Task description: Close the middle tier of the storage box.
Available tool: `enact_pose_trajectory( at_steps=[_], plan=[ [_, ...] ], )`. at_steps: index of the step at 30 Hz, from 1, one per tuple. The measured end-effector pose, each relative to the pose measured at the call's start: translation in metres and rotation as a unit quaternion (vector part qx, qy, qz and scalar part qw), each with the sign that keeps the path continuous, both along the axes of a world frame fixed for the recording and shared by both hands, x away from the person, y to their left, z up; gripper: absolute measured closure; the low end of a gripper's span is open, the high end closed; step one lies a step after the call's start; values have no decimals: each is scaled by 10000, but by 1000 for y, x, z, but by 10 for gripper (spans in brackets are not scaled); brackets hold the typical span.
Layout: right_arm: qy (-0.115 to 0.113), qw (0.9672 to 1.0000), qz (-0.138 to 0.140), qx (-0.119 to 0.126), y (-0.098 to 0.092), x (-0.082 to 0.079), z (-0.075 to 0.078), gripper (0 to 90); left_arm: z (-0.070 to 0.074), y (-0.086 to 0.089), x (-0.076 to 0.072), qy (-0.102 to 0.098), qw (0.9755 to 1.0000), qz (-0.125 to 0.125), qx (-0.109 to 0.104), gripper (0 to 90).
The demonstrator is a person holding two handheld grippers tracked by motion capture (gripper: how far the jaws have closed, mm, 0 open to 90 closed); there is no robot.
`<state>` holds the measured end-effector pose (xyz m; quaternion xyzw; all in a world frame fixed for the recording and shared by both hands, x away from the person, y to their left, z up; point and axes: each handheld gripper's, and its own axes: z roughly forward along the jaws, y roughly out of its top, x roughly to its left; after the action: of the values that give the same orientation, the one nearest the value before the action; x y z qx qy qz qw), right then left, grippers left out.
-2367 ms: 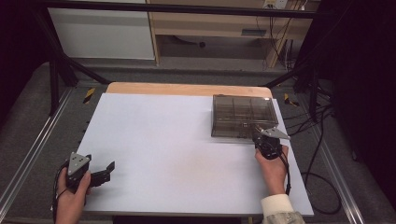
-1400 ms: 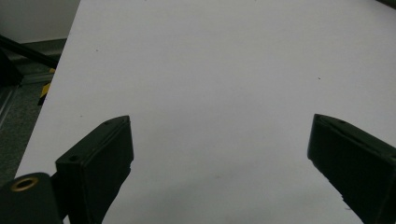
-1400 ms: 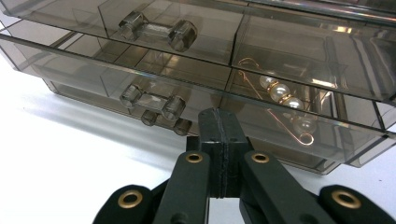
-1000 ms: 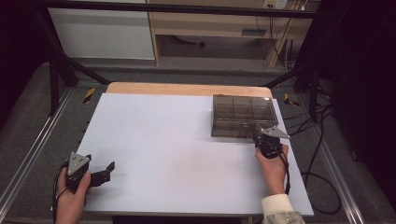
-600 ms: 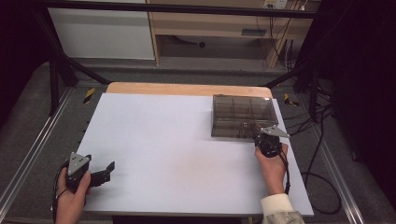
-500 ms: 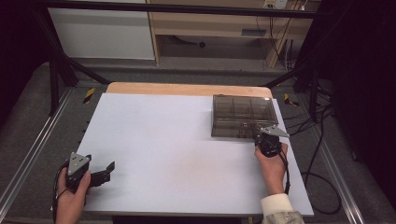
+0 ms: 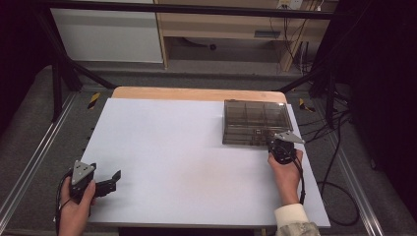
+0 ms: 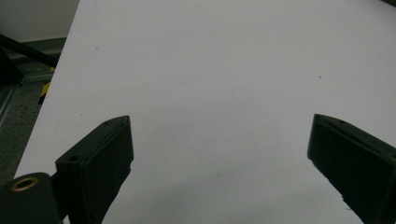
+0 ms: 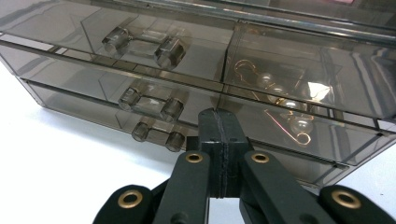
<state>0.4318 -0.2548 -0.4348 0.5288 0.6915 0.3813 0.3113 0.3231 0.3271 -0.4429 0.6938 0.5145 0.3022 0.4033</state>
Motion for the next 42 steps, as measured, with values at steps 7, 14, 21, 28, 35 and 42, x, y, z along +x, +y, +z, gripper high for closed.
enact_pose_trajectory(
  at_steps=[7,14,21,28,35,42],
  plan=[
    [-13,10000,-24,14,-1,2,0,900,0,0,0,2,10000,0,1,68],
    [-20,10000,-30,19,-1,3,0,900,0,0,0,11,10000,-7,2,68],
    [-24,10000,-39,29,-1,3,0,900,0,0,0,13,10000,-7,-1,68],
    [-24,10000,-41,27,-1,3,0,900,0,0,0,13,10000,-7,-2,68],
    [-29,10000,-17,41,-1,2,1,900,0,0,0,14,10000,-10,-1,68],
    [-66,10000,32,41,2,1,2,900,0,-1,0,19,10000,-15,-3,68]
  ],
)
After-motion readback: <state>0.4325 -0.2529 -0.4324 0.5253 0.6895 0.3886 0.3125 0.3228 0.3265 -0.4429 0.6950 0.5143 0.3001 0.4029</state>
